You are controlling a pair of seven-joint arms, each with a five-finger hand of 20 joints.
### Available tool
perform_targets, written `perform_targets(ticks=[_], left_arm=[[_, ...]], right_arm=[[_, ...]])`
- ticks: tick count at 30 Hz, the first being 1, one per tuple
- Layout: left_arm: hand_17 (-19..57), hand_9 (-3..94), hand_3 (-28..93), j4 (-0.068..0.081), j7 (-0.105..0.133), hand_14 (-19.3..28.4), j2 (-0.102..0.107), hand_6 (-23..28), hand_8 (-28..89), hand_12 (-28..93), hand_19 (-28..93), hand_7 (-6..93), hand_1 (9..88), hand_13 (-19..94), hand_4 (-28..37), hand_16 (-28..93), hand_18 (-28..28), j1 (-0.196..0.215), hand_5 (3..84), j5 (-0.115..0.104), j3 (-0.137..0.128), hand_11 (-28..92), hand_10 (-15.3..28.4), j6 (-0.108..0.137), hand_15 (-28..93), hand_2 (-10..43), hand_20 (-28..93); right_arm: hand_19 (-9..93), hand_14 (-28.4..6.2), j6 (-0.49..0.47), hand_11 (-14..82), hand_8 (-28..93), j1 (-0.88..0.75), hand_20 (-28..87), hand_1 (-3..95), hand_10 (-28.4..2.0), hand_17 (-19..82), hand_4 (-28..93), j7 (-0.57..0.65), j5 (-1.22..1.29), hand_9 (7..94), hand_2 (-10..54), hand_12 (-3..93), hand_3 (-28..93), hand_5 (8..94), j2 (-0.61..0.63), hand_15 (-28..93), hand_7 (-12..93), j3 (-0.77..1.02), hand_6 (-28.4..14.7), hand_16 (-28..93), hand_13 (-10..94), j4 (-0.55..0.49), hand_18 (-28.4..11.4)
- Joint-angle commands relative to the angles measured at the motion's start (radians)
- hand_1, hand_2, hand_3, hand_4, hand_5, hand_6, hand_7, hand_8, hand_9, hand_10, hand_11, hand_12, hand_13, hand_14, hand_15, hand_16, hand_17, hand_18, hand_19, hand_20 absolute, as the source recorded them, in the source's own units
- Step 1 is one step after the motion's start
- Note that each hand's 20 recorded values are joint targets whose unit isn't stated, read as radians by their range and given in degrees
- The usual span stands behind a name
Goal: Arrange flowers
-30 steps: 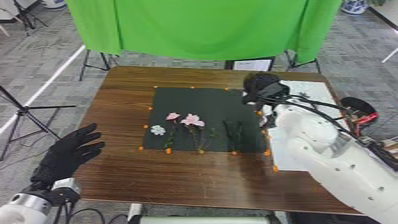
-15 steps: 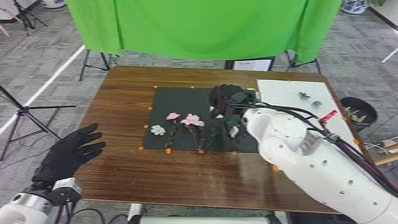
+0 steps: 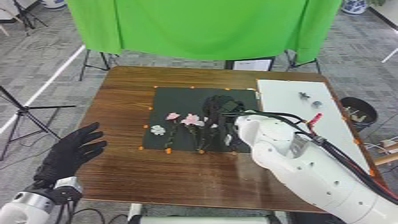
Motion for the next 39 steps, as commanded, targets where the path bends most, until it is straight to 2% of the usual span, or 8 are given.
perform_targets(ticks=[1, 9, 19, 25, 31, 34, 36, 39], left_arm=[[-9.7, 27.2, 72, 0.003, -0.011, 17.9, 0.004, 5.8, -10, 17, 41, 18.1, 24.3, 20, -28.3, -5, 21.9, 0.008, 32.0, -0.002, 0.000, 25, 13.5, -0.005, 47, 0.6, 9], [-9.7, 27.2, 73, 0.006, -0.015, 17.9, 0.008, 5.7, -10, 17, 41, 18.1, 24.3, 20, -28.3, -4, 21.9, 0.002, 32.0, -0.001, 0.002, 25, 13.5, -0.009, 47, 0.6, 9], [-9.7, 27.1, 73, 0.007, -0.022, 17.9, 0.008, 5.7, -10, 17, 41, 18.2, 24.5, 20, -28.3, -5, 21.9, -0.003, 31.9, 0.000, 0.002, 25, 13.5, -0.009, 47, 0.7, 9], [-9.7, 27.2, 72, 0.001, -0.017, 17.9, 0.001, 5.7, -10, 17, 41, 18.2, 24.5, 20, -28.3, -5, 21.9, 0.010, 32.0, -0.001, -0.004, 25, 13.5, -0.005, 47, 0.8, 9], [-9.7, 27.2, 72, 0.000, -0.010, 17.9, -0.002, 5.7, -10, 17, 41, 18.2, 24.6, 20, -28.3, -5, 21.9, 0.011, 32.0, -0.002, -0.001, 25, 13.5, 0.001, 47, 1.0, 9], [-9.7, 27.2, 72, 0.000, -0.006, 17.9, -0.006, 5.7, -10, 17, 41, 18.3, 24.6, 20, -28.3, -5, 21.9, 0.013, 32.0, -0.002, -0.002, 25, 13.5, 0.004, 47, 0.9, 9], [-9.7, 27.2, 72, -0.003, -0.009, 17.9, -0.008, 5.7, -10, 17, 41, 18.2, 24.6, 20, -28.3, -5, 21.9, 0.018, 32.0, -0.002, -0.007, 25, 13.5, 0.004, 47, 0.9, 9], [-9.7, 27.2, 72, -0.008, -0.006, 17.8, -0.013, 5.7, -10, 17, 41, 18.3, 24.6, 20, -28.3, -5, 21.9, 0.026, 32.0, -0.001, -0.011, 25, 13.5, 0.011, 47, 0.9, 9]], right_arm=[[69, -2.9, -0.005, 22.5, -2, -0.004, 37, 41.0, -5.1, 22, -28, -0.024, -0.066, 81.5, -8.6, 41.6, 81, 63.4, -0.001, 52, 53, -0.003, 3.8, 28, 75, 0.007, -16.6], [68, -3.7, -0.004, 31.6, -3, -0.008, 38, 31.3, -7.7, 20, -28, -0.048, -0.066, 75.4, -9.4, 25.8, 82, 61.8, -0.002, 53, 46, 0.004, 3.3, 26, 72, 0.008, -17.3], [68, -4.1, 0.015, 31.5, -7, -0.001, 38, 28.2, -8.0, 20, -28, -0.039, -0.086, 74.3, -9.5, 24.8, 84, 61.9, -0.006, 54, 43, -0.001, 3.6, 26, 71, 0.015, -17.5], [68, -4.8, 0.056, 31.6, -20, -0.005, 39, 24.0, -8.4, 19, -28, -0.026, -0.073, 70.7, -9.3, 25.0, 86, 59.3, 0.000, 55, 42, 0.038, 3.0, 26, 69, -0.001, -18.2], [68, -6.3, 0.126, 33.5, -20, 0.005, 40, 20.7, -9.2, 17, -28, 0.034, -0.067, 61.1, -7.8, 25.5, 86, 51.5, 0.047, 59, 42, 0.105, 1.3, 25, 61, 0.005, -19.0], [67, -7.4, 0.089, 34.5, -20, 0.010, 40, 22.0, -9.8, 14, -28, 0.097, -0.097, 49.0, -8.3, 24.9, 89, 42.2, 0.094, 60, 43, 0.137, -0.2, 21, 50, 0.014, -19.2], [65, -8.9, 0.039, 31.4, -20, 0.008, 39, 21.5, -11.5, 11, -28, 0.144, -0.105, 36.4, -9.2, 24.7, 91, 32.8, 0.123, 56, 43, 0.162, -1.8, 18, 39, 0.025, -19.4], [62, -10.5, 0.034, 23.4, -16, 0.010, 37, 21.8, -13.4, 8, -28, 0.204, -0.085, 25.9, -9.5, 25.9, 91, 22.2, 0.163, 45, 37, 0.177, -4.0, 16, 29, 0.072, -19.4]])
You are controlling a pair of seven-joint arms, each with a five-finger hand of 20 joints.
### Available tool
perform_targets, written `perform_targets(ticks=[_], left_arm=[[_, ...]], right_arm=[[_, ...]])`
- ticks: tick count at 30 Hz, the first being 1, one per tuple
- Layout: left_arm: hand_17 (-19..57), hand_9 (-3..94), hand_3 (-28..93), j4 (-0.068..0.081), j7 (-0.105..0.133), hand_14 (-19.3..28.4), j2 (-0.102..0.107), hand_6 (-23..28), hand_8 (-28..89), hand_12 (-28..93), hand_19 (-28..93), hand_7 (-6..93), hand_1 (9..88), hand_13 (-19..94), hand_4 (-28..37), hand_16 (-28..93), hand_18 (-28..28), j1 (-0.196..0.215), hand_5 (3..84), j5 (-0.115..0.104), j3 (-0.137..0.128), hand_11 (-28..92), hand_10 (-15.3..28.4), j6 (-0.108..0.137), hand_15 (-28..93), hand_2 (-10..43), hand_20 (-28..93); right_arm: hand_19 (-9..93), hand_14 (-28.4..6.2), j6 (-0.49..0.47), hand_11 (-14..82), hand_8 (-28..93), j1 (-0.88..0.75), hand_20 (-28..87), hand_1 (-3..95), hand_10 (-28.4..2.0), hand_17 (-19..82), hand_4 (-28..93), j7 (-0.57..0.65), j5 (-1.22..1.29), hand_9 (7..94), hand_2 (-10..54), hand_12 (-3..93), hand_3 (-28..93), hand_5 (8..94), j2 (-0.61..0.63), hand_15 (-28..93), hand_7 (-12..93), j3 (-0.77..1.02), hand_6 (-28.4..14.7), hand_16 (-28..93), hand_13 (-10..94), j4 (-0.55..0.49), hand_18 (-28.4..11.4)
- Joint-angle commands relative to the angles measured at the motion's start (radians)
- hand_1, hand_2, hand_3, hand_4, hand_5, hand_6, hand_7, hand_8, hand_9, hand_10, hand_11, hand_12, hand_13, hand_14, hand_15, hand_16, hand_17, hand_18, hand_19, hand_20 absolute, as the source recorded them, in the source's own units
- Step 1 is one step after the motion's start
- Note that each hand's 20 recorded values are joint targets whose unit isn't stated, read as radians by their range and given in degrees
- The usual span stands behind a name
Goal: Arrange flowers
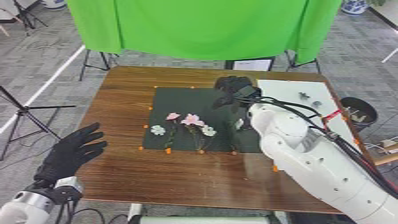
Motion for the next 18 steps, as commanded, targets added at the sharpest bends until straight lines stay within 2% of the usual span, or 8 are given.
perform_targets(ticks=[1, 5, 12, 15, 16, 18], left_arm=[[-9.7, 27.2, 72, -0.010, 0.001, 17.8, -0.017, 5.7, -10, 17, 41, 18.2, 24.6, 20, -28.3, -5, 21.9, 0.026, 32.0, -0.002, -0.011, 25, 13.5, 0.009, 47, 0.9, 9], [-9.7, 27.2, 72, -0.010, 0.002, 17.8, -0.014, 5.7, -10, 17, 41, 18.2, 24.6, 20, -28.3, -5, 21.9, 0.027, 32.0, -0.003, -0.011, 25, 13.5, 0.010, 47, 0.9, 9], [-9.7, 27.2, 72, -0.011, 0.001, 17.8, -0.015, 5.8, -10, 17, 41, 18.2, 24.6, 20, -28.3, -5, 21.9, 0.029, 32.0, -0.002, -0.010, 25, 13.5, 0.010, 47, 0.9, 9], [-9.6, 27.1, 72, -0.009, 0.000, 17.8, -0.016, 5.8, -10, 17, 41, 18.2, 24.6, 20, -28.3, -5, 21.9, 0.030, 32.0, -0.002, -0.010, 25, 13.5, 0.010, 47, 0.9, 9], [-9.7, 27.2, 73, -0.012, 0.000, 17.9, -0.019, 5.7, -10, 17, 41, 18.2, 24.6, 20, -28.3, -4, 21.9, 0.037, 32.0, -0.002, -0.013, 25, 13.5, 0.013, 47, 0.9, 9], [-9.7, 27.2, 72, -0.009, -0.003, 17.9, -0.017, 5.7, -10, 17, 41, 18.2, 24.6, 20, -28.3, -5, 21.9, 0.029, 32.0, -0.002, -0.011, 25, 13.5, 0.007, 47, 0.9, 9]], right_arm=[[61, -11.1, -0.066, 20.4, -15, 0.026, 36, 21.8, -14.0, 7, -28, 0.151, -0.006, 23.3, -9.5, 26.6, 91, 20.0, 0.151, 41, 34, 0.071, -4.7, 16, 26, 0.086, -19.4], [54, -13.5, -0.058, 11.2, -10, 0.033, 29, 21.8, -15.0, 4, -28, 0.202, 0.008, 17.6, -9.5, 29.0, 90, 16.0, 0.193, 26, 26, 0.073, -6.9, 22, 19, 0.161, -19.7], [47, -14.9, -0.033, 6.4, -8, 0.015, 21, 20.5, -15.0, 0, -28, 0.247, 0.027, 16.5, -9.5, 29.7, 89, 14.6, 0.229, 9, 22, 0.102, -7.5, 29, 14, 0.248, -21.1], [47, -15.2, -0.027, 6.2, -8, 0.013, 20, 20.3, -14.7, 0, -28, 0.261, 0.019, 17.8, -9.5, 29.5, 89, 15.1, 0.232, 6, 23, 0.105, -7.2, 29, 17, 0.281, -21.6], [47, -15.1, -0.025, 6.7, -9, 0.012, 19, 20.1, -14.8, 1, -28, 0.263, 0.016, 19.3, -9.5, 28.8, 89, 15.5, 0.230, 7, 25, 0.107, -6.8, 29, 19, 0.293, -21.7], [48, -14.2, -0.018, 8.4, -12, 0.009, 19, 20.1, -14.7, 2, -28, 0.271, 0.032, 24.3, -9.5, 25.7, 89, 18.8, 0.233, 9, 28, 0.112, -6.0, 27, 25, 0.308, -22.3]])
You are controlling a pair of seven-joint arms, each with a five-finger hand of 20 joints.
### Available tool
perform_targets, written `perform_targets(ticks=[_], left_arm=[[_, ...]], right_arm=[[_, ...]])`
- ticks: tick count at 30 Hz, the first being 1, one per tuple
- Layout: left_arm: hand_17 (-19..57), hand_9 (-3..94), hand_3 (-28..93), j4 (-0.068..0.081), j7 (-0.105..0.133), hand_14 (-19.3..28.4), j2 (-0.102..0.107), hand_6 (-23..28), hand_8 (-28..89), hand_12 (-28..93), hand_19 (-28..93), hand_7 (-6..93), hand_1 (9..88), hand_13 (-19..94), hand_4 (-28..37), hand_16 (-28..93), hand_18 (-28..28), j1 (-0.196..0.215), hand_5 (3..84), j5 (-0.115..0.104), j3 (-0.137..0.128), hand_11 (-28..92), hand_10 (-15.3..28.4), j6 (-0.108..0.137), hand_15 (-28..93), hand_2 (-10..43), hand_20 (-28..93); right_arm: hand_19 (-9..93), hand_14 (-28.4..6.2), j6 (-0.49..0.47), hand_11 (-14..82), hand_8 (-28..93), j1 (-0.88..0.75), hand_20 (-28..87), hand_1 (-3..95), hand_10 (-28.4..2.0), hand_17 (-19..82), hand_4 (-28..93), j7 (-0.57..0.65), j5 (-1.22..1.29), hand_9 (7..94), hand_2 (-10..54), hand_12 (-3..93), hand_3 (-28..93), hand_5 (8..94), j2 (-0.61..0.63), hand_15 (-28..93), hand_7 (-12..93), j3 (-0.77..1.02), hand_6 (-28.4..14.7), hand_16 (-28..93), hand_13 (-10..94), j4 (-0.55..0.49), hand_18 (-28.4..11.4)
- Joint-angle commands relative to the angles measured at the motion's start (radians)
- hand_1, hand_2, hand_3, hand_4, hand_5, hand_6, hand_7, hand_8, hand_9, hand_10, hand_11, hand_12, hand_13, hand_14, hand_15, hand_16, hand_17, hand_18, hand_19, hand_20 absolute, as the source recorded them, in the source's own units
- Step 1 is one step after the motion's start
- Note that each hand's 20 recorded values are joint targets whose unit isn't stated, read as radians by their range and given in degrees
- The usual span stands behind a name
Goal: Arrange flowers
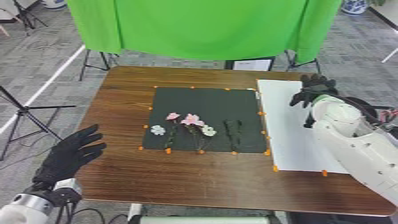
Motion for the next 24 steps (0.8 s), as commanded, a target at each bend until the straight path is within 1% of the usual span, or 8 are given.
perform_targets(ticks=[1, 4, 6, 9, 15, 17, 22, 24], left_arm=[[-9.7, 27.2, 72, -0.003, -0.002, 17.9, -0.004, 5.8, -10, 17, 41, 18.2, 24.6, 20, -28.3, -5, 21.9, 0.012, 32.0, -0.002, -0.001, 25, 13.5, 0.004, 47, 0.9, 9], [-9.6, 27.1, 73, -0.005, 0.000, 17.9, -0.004, 5.7, -10, 17, 41, 18.2, 24.6, 20, -28.3, -5, 21.8, 0.015, 32.0, -0.003, -0.003, 25, 13.5, 0.007, 47, 0.9, 9], [-9.6, 27.1, 73, -0.005, 0.000, 18.0, -0.004, 5.7, -10, 17, 41, 18.3, 24.6, 20, -28.3, -5, 21.8, 0.017, 32.0, -0.002, -0.005, 25, 13.5, 0.006, 47, 0.9, 9], [-9.6, 27.2, 72, -0.004, -0.002, 17.9, -0.004, 5.7, -10, 17, 41, 18.3, 24.6, 20, -28.3, -5, 21.8, 0.015, 32.0, -0.001, -0.004, 25, 13.5, 0.003, 47, 0.9, 9], [-9.7, 27.1, 72, 0.000, 0.001, 17.9, 0.001, 5.7, -10, 17, 41, 18.3, 24.6, 20, -28.3, -5, 21.9, 0.009, 32.0, -0.003, 0.002, 25, 13.5, 0.002, 47, 0.9, 9], [-9.7, 27.1, 72, -0.002, 0.001, 17.9, 0.001, 5.7, -10, 17, 41, 18.2, 24.7, 20, -28.3, -5, 21.9, 0.013, 31.9, -0.005, 0.001, 25, 13.5, 0.010, 47, 0.9, 9], [-9.7, 27.2, 72, 0.001, 0.001, 17.9, 0.001, 5.7, -10, 17, 41, 18.1, 24.7, 20, -28.3, -5, 21.9, 0.010, 32.0, -0.005, 0.000, 25, 13.5, 0.003, 47, 0.9, 9], [-9.6, 27.2, 72, -0.001, 0.001, 17.9, 0.002, 5.7, -10, 17, 41, 18.2, 24.7, 20, -28.3, -5, 21.9, 0.011, 32.0, -0.004, 0.000, 25, 13.6, 0.004, 47, 0.9, 9]], right_arm=[[48, -13.6, 0.039, 9.3, -13, -0.015, 19, 20.1, -14.6, 3, -28, 0.035, -0.006, 25.3, -9.5, 24.5, 89, 19.4, 0.028, 10, 29, 0.022, -5.8, 26, 27, 0.062, -22.3], [48, -12.5, 0.018, 10.7, -13, -0.023, 18, 20.3, -14.2, 3, -28, 0.011, 0.004, 28.1, -9.5, 23.0, 89, 21.0, 0.028, 12, 30, 0.037, -5.5, 24, 31, 0.078, -22.3], [48, -6.9, 0.003, 14.0, -15, -0.022, 18, 21.1, -12.8, 6, -28, 0.023, 0.000, 33.8, -9.5, 21.2, 90, 24.5, 0.025, 14, 32, 0.035, -4.7, 22, 41, 0.086, -22.2], [49, -5.0, -0.011, 14.9, -16, -0.022, 19, 21.4, -12.1, 8, -28, 0.023, 0.011, 35.9, -9.5, 20.1, 90, 26.5, 0.022, 15, 34, 0.038, -4.3, 20, 44, 0.107, -21.5], [51, -3.4, 0.002, 16.7, -18, -0.040, 20, 23.3, -11.0, 11, -28, 0.000, 0.029, 40.6, -9.5, 18.4, 90, 30.1, 0.026, 19, 37, 0.051, -3.1, 15, 50, 0.130, -20.6], [54, -3.4, 0.019, 18.7, -19, -0.042, 22, 25.3, -9.5, 13, -28, 0.007, 0.085, 46.0, -9.5, 17.5, 90, 33.2, 0.021, 22, 39, 0.055, -2.2, 15, 57, 0.124, -20.3], [60, -3.0, 0.097, 23.7, -20, -0.046, 24, 30.0, -7.5, 19, -28, -0.040, 0.053, 58.9, -9.5, 17.2, 89, 40.9, 0.021, 31, 40, 0.026, 0.0, 18, 69, 0.120, -17.5], [61, -2.4, 0.079, 24.4, -20, -0.045, 25, 31.3, -7.2, 20, -28, -0.051, 0.047, 63.6, -9.5, 17.5, 89, 43.0, 0.012, 33, 40, 0.030, 0.7, 19, 72, 0.113, -16.7]])
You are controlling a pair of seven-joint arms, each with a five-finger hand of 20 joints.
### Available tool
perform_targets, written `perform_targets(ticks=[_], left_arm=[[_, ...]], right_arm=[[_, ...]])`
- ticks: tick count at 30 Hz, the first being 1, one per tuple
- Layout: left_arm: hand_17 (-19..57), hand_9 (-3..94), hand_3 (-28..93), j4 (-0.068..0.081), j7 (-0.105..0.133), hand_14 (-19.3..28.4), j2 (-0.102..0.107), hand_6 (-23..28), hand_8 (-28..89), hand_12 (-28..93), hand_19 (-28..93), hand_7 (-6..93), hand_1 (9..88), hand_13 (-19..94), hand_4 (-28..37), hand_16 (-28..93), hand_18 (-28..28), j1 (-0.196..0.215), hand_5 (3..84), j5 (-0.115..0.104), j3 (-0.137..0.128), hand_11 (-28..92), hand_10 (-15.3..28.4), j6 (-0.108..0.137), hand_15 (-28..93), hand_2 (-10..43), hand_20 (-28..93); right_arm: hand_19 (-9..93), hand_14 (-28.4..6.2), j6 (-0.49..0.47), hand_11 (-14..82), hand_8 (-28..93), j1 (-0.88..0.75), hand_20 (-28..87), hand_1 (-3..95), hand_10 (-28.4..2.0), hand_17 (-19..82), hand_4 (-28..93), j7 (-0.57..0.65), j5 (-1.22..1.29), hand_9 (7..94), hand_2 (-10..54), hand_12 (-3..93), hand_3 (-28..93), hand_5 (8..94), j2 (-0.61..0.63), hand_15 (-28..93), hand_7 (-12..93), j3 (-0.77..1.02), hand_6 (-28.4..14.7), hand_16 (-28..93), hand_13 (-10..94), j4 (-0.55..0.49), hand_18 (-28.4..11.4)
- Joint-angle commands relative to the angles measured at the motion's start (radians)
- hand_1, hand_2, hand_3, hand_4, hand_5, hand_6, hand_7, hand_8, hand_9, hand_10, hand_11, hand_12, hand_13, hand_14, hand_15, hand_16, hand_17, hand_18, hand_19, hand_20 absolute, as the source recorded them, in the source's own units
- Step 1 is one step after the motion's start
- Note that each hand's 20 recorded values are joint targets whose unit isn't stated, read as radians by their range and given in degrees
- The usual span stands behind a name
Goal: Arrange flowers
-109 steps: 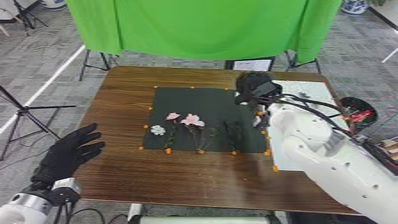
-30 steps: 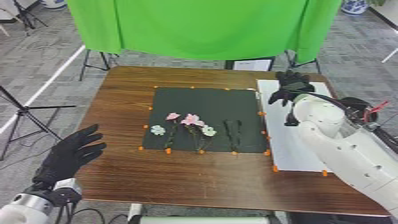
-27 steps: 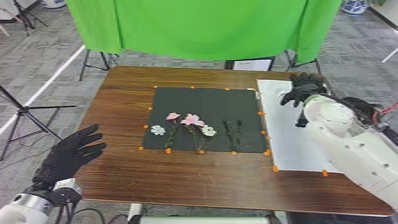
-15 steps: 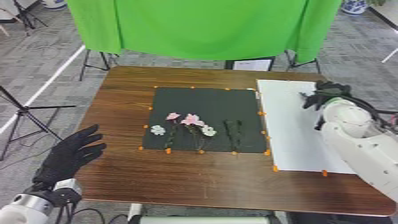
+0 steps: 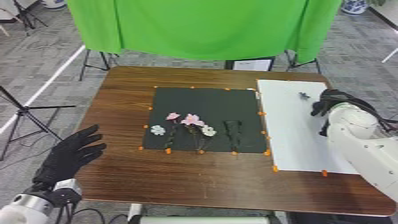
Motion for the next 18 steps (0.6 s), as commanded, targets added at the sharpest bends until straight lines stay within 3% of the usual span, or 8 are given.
perform_targets(ticks=[1, 8, 9, 11, 13, 18], left_arm=[[-9.6, 27.2, 72, -0.001, 0.002, 17.9, 0.001, 5.7, -10, 17, 41, 18.2, 24.7, 20, -28.3, -5, 21.8, 0.008, 32.0, -0.005, 0.000, 25, 13.5, 0.006, 47, 0.9, 9], [-9.6, 27.2, 72, -0.003, 0.000, 17.9, -0.002, 5.7, -10, 17, 41, 18.3, 24.6, 20, -28.3, -5, 21.8, 0.010, 32.0, -0.005, 0.000, 25, 13.5, 0.007, 47, 1.0, 9], [-9.6, 27.2, 72, -0.003, 0.000, 17.9, -0.001, 5.7, -10, 17, 41, 18.3, 24.6, 20, -28.3, -5, 21.8, 0.011, 32.0, -0.005, 0.000, 25, 13.5, 0.007, 47, 1.1, 9], [-9.6, 27.2, 72, -0.004, 0.001, 17.9, -0.001, 5.7, -10, 17, 41, 18.3, 24.7, 20, -28.3, -5, 21.8, 0.011, 32.0, -0.005, 0.000, 25, 13.5, 0.010, 47, 1.1, 9], [-9.6, 27.2, 72, -0.005, 0.002, 17.9, -0.003, 5.7, -10, 17, 41, 18.3, 24.7, 20, -28.3, -5, 21.8, 0.013, 32.0, -0.005, -0.002, 25, 13.5, 0.011, 47, 1.1, 9], [-9.6, 27.2, 72, -0.003, 0.003, 17.9, -0.004, 5.7, -10, 17, 41, 18.2, 24.7, 20, -28.3, -5, 21.8, 0.012, 32.0, -0.005, -0.004, 25, 13.5, 0.010, 47, 1.1, 9]], right_arm=[[61, -2.3, 0.055, 24.3, -20, -0.001, 26, 31.5, -7.1, 20, -28, -0.047, -0.027, 64.6, -9.5, 17.7, 89, 43.3, -0.005, 33, 40, -0.033, 0.8, 20, 73, -0.009, -16.5], [63, -2.3, 0.074, 24.9, -20, 0.010, 28, 31.6, -7.2, 21, -28, -0.070, -0.057, 64.8, -9.5, 18.9, 89, 43.4, -0.019, 35, 41, -0.055, 0.8, 22, 73, 0.003, -16.4], [64, -2.0, 0.093, 25.7, -20, 0.007, 29, 33.1, -7.1, 21, -28, -0.080, -0.050, 66.7, -9.5, 19.1, 89, 45.1, -0.016, 35, 41, -0.058, 1.5, 22, 74, 0.003, -16.3], [65, -1.0, 0.128, 19.4, -11, -0.004, 31, 40.2, -5.1, 23, -28, -0.095, -0.043, 78.0, -8.5, 31.2, 83, 53.6, -0.011, 36, 49, -0.060, 3.2, 29, 80, -0.003, -15.5], [66, -1.3, 0.133, 20.4, -4, -0.017, 32, 44.4, -5.0, 25, -28, -0.115, -0.051, 84.3, -6.2, 35.1, 80, 61.6, -0.006, 38, 51, -0.055, 4.1, 29, 84, -0.017, -14.9], [68, -1.4, 0.166, 24.1, -2, -0.042, 33, 46.2, -4.7, 27, -28, -0.177, -0.034, 88.9, -7.1, 35.6, 82, 69.0, -0.004, 42, 50, -0.050, 4.0, 28, 87, -0.106, -14.1]])
